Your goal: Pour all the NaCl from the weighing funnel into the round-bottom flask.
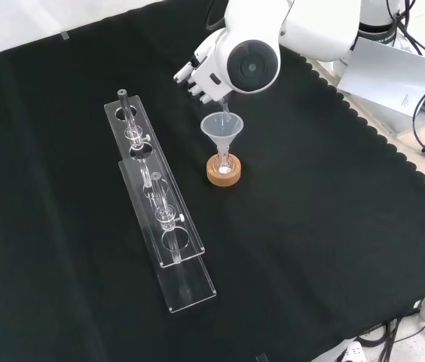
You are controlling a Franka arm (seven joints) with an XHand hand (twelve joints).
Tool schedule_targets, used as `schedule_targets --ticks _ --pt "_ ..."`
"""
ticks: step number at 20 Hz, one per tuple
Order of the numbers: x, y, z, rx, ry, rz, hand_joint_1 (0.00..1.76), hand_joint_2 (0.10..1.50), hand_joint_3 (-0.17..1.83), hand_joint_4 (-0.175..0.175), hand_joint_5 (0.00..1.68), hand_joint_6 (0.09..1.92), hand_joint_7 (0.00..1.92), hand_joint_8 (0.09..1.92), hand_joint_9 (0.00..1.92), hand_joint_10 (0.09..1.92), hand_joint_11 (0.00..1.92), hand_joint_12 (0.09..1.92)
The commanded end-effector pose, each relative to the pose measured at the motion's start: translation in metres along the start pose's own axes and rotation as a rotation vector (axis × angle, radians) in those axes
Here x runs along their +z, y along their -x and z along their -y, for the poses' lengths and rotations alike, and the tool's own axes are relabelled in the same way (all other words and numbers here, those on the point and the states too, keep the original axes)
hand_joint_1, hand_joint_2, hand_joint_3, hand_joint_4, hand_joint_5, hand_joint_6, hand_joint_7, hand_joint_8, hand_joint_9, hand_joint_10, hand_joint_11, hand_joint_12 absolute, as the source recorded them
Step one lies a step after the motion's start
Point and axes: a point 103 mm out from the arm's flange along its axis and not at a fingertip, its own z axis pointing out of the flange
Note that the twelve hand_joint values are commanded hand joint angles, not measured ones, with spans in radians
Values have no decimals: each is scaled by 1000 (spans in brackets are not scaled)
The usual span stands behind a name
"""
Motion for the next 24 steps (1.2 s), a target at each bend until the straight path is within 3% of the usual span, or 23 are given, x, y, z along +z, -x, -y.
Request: schedule_targets --ticks 1,24 --pt "-3 0 1 4 -3 10 1075 693 761 174 1090 1035 719 732 889 545 429 1280" --pt "-28 -10 8 23 -41 136 1074 693 762 175 1088 1038 712 736 884 550 429 1281"
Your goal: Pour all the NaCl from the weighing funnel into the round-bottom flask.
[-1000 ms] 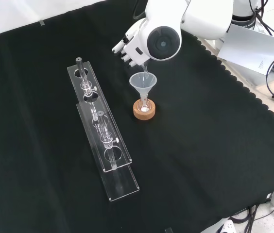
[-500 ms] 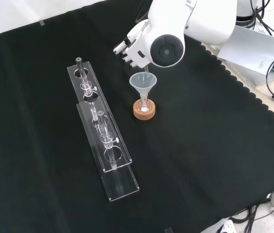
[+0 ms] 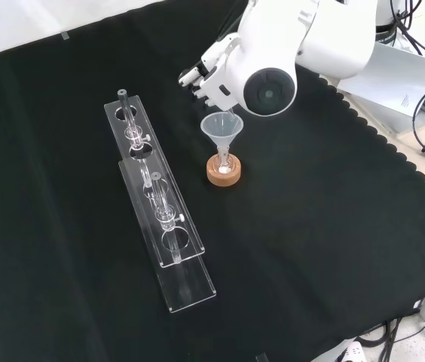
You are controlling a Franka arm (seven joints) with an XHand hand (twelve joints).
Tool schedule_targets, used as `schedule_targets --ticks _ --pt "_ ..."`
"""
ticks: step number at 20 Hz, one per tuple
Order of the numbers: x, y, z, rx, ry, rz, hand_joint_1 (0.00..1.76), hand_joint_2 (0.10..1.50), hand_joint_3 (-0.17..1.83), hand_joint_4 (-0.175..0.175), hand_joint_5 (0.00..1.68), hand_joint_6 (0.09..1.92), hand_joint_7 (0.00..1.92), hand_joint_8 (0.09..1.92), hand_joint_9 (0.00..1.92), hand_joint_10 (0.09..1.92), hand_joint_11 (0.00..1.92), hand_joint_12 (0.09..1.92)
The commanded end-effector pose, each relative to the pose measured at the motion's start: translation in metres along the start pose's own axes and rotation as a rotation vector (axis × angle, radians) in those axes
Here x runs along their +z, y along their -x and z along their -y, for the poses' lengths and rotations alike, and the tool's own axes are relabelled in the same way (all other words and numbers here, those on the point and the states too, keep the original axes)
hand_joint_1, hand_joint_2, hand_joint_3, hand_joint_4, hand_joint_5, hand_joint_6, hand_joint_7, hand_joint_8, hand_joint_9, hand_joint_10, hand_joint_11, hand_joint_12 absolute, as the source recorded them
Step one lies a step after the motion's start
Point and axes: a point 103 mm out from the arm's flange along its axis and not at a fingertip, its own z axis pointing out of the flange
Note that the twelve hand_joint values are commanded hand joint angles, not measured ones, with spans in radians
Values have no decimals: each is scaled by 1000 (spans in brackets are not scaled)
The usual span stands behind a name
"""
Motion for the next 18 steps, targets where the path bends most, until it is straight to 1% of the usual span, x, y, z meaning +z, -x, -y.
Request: schedule_targets --ticks 1,11,14,18 --pt "-7 -1 1 9 -3 24 1074 693 762 175 1088 1039 712 736 884 550 429 1281" --pt "-8 1 0 12 0 25 1074 693 763 175 1087 1040 710 737 880 551 431 1280" --pt "-5 4 -1 14 6 -1 1074 693 763 175 1087 1040 709 737 880 551 432 1280" --pt "8 12 -2 15 18 -58 1074 693 764 175 1087 1041 708 737 879 552 433 1280"
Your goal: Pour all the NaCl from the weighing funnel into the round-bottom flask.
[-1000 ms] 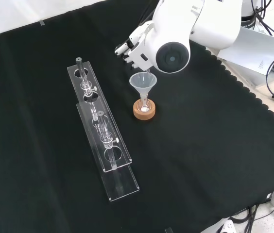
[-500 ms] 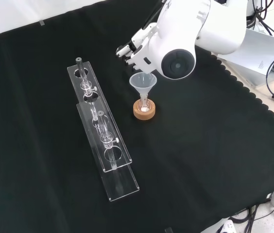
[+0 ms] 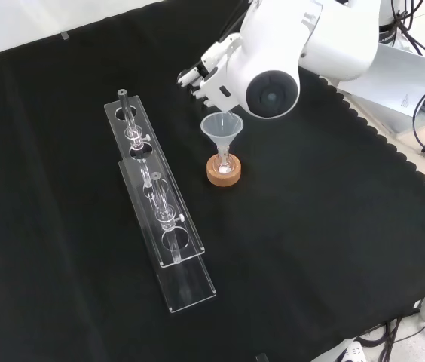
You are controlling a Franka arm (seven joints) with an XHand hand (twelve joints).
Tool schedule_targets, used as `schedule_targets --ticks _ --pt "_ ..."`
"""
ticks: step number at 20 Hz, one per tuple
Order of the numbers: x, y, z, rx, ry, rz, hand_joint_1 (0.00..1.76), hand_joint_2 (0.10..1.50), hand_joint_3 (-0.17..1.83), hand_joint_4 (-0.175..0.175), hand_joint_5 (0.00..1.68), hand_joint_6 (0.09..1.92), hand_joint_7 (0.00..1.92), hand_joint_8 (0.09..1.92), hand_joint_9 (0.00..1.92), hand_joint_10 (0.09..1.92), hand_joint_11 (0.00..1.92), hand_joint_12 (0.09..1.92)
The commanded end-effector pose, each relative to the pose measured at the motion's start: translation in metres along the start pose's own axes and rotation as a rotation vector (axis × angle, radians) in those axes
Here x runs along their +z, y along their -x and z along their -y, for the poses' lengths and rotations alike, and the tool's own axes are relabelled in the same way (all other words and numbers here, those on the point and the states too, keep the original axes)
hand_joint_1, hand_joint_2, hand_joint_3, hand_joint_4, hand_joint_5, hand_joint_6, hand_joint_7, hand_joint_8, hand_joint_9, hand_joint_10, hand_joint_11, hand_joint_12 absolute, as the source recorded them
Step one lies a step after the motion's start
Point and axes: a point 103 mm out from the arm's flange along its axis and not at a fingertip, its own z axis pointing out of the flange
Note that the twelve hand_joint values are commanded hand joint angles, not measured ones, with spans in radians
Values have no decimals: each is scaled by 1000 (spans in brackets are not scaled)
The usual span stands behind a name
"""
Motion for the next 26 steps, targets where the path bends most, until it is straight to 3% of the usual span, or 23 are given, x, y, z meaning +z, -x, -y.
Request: schedule_targets --ticks 1,9,18,26 --pt "18 10 -2 3 20 -89 1074 693 764 175 1087 1041 708 738 879 552 434 1280" --pt "54 30 -4 7 83 -308 1074 693 764 175 1086 1043 707 739 878 553 439 1279" --pt "87 48 -11 29 132 -477 1073 694 765 175 1085 1045 707 740 880 555 447 1278" --pt "125 53 -24 28 165 -676 1073 695 764 173 1083 1048 709 743 882 558 454 1274"
